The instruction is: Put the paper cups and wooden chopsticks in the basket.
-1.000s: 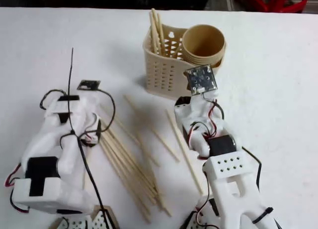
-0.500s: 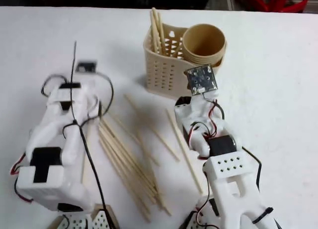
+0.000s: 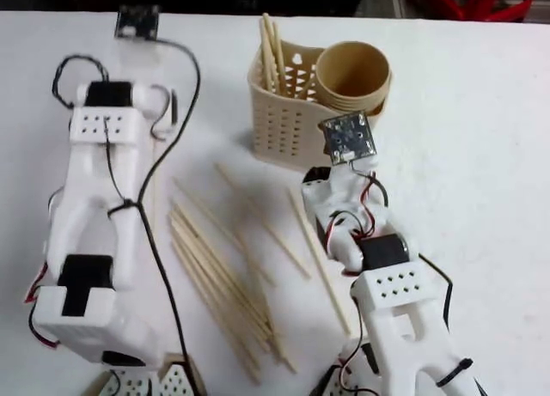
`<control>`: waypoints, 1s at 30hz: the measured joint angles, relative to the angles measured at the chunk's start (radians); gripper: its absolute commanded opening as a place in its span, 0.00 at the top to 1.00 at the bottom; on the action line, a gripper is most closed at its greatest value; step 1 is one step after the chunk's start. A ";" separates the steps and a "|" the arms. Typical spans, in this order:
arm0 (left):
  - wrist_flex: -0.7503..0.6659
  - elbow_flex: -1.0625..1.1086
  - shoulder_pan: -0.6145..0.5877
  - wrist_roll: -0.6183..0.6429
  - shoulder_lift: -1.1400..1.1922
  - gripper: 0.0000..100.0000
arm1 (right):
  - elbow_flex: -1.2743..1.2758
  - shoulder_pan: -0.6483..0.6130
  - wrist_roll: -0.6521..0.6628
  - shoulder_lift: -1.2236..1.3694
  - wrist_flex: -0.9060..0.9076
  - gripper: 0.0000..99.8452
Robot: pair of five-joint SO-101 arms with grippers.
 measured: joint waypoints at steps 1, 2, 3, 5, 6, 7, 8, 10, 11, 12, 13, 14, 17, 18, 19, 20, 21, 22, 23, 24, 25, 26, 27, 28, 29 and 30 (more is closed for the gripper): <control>0.031 -0.052 0.011 0.000 0.000 0.98 | 0.000 0.000 0.000 0.000 0.000 0.98; 0.058 -0.106 0.025 0.000 0.000 0.98 | 0.000 0.000 0.000 0.000 0.000 0.98; 0.083 -0.164 0.038 0.000 0.000 0.98 | 0.000 0.000 0.000 0.000 0.000 0.98; 0.120 -0.284 0.068 0.000 0.000 0.98 | 0.000 0.000 0.000 0.000 0.000 0.98; 0.132 -0.344 0.083 0.000 0.000 0.98 | 0.000 0.000 0.000 0.000 0.000 0.98; 0.141 -0.402 0.101 0.000 0.000 0.98 | 0.000 0.000 0.000 0.000 0.000 0.98; 0.141 -0.465 0.118 0.000 0.000 0.98 | 0.000 0.000 0.000 0.000 0.000 0.98; 0.141 -0.585 0.150 0.002 0.000 0.98 | 0.000 0.000 0.000 0.000 0.000 0.98; 0.130 -0.641 0.167 0.003 0.000 0.98 | 0.000 0.000 0.000 0.000 0.000 0.98; 0.114 -0.690 0.183 0.003 0.000 0.98 | 0.000 0.000 0.000 0.000 0.000 0.98; 0.089 -0.730 0.198 0.003 0.000 0.98 | 0.000 0.000 0.000 0.000 0.000 0.98; 0.055 -0.760 0.213 0.003 0.000 0.98 | 0.000 0.000 0.000 0.000 0.000 0.98; -0.074 -0.792 0.264 0.003 0.000 0.98 | 0.000 0.023 0.000 0.000 0.000 0.98; -0.120 -0.793 0.281 0.003 0.000 0.98 | 0.000 0.026 0.000 0.000 0.000 0.98; -0.163 -0.795 0.296 0.003 0.000 0.98 | 0.000 0.028 0.000 0.000 0.000 0.98; -0.203 -0.796 0.311 0.003 0.000 0.98 | 0.000 0.028 0.000 0.000 0.000 0.98; -0.236 -0.796 0.325 0.003 0.000 0.98 | 0.000 0.028 0.000 0.000 0.000 0.98; -0.264 -0.796 0.338 0.003 0.000 0.98 | 0.000 0.028 0.000 0.000 0.000 0.98; -0.296 -0.793 0.348 0.003 0.003 0.98 | 0.000 0.028 0.000 0.000 0.000 0.98; -0.330 -0.783 0.361 0.003 0.011 0.98 | 0.000 0.028 0.000 0.000 0.000 0.98; -0.364 -0.770 0.368 0.003 0.021 0.98 | 0.000 0.028 0.000 0.000 0.000 0.98; -0.397 -0.750 0.374 0.003 0.034 0.98 | 0.000 0.028 0.000 0.000 0.000 0.98; -0.431 -0.727 0.379 0.003 0.049 0.98 | 0.000 0.028 0.000 0.000 0.000 0.98; -0.463 -0.701 0.379 0.003 0.068 0.98 | 0.000 0.028 0.000 0.000 0.000 0.98; -0.496 -0.675 0.381 0.005 0.081 0.98 | 0.000 0.028 0.000 0.000 0.000 0.98; -0.523 -0.651 0.379 0.005 0.094 0.98 | 0.000 0.028 0.000 0.000 0.000 0.98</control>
